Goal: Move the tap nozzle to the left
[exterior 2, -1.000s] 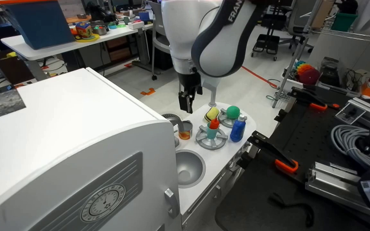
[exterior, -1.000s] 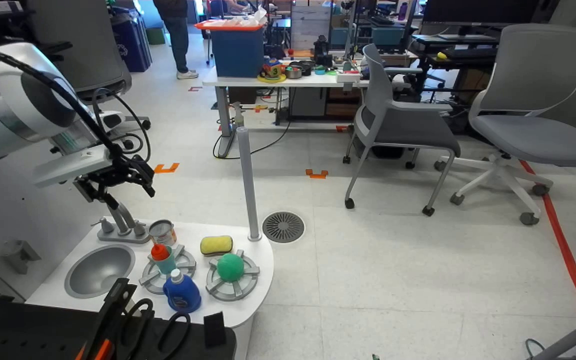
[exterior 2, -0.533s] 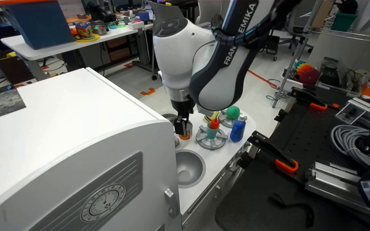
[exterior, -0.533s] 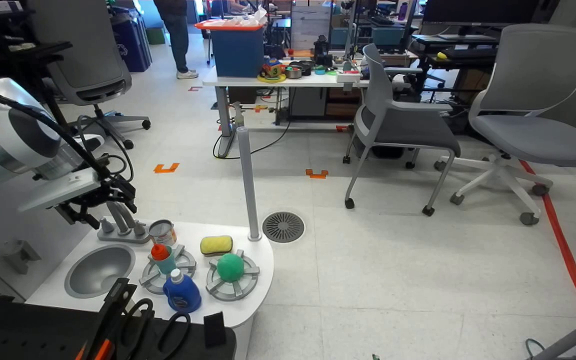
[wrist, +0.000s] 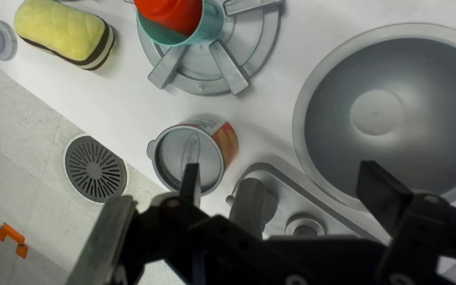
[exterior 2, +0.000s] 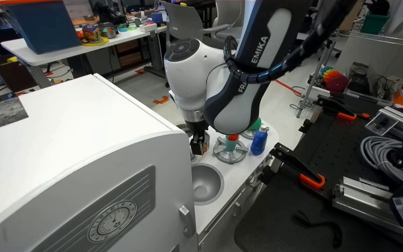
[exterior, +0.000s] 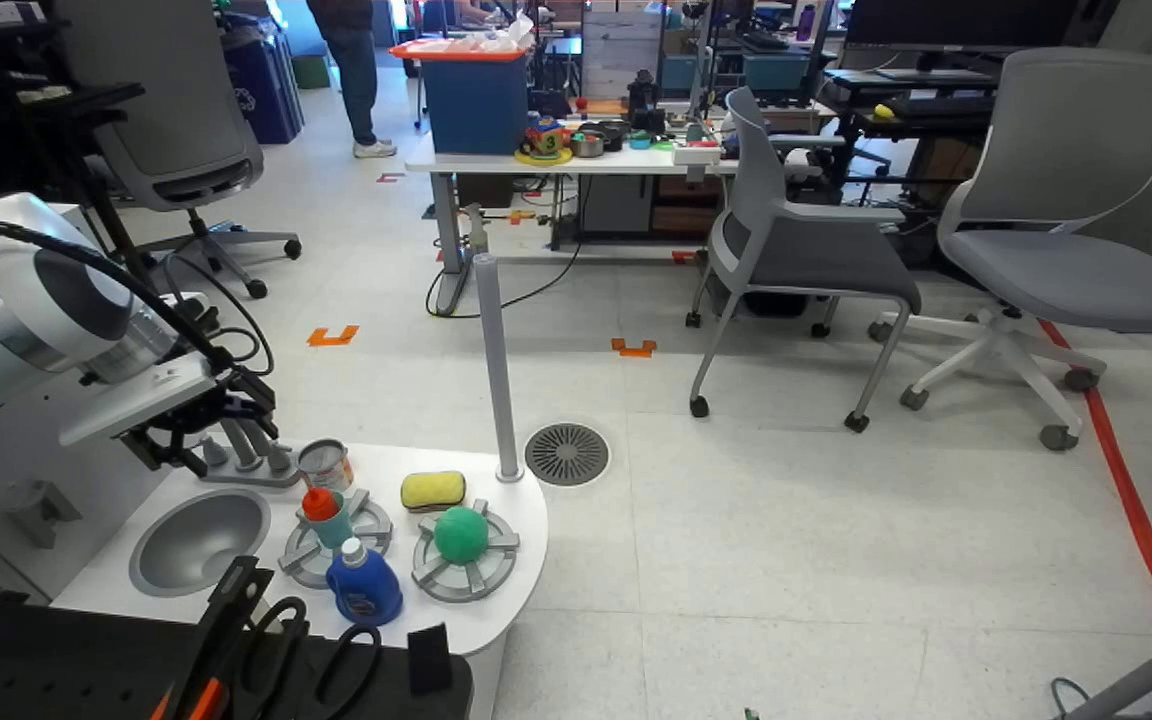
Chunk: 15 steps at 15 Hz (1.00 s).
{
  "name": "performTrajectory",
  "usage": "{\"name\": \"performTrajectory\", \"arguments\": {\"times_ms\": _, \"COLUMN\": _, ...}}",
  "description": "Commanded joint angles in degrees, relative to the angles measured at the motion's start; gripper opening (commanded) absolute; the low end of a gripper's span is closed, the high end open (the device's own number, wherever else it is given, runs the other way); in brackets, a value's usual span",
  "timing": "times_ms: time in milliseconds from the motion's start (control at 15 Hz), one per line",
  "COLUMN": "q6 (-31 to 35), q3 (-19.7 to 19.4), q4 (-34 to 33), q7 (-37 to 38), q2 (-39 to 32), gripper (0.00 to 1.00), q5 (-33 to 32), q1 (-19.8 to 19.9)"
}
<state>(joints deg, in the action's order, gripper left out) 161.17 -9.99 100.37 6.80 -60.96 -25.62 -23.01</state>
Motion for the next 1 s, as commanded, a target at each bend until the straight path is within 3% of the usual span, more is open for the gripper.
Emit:
{"name": "performTrajectory", "arguments": {"times_ms": 0, "q6": 0.4, "q3": -1.2, "q4": -2.1, "q7": -2.7, "q2": -1.9, "gripper": 1.00, "q5": -0.9, "q1": -1.7}}
{"name": "performTrajectory", "arguments": {"times_ms": 667, "q6": 0.1, "q3": 1.9, "q4": 0.9, "q7": -8.2, "q2": 0.7, "gripper": 1.00, "q5": -0.7, "q1": -2.1}}
{"name": "performTrajectory", "arguments": {"times_ms": 933, "q6": -0.3, "q3": 7.3, "q4": 6.6, "q7": -13.2, "q2": 4.2, "gripper": 1.00, "q5": 0.1, "q1": 0.9}}
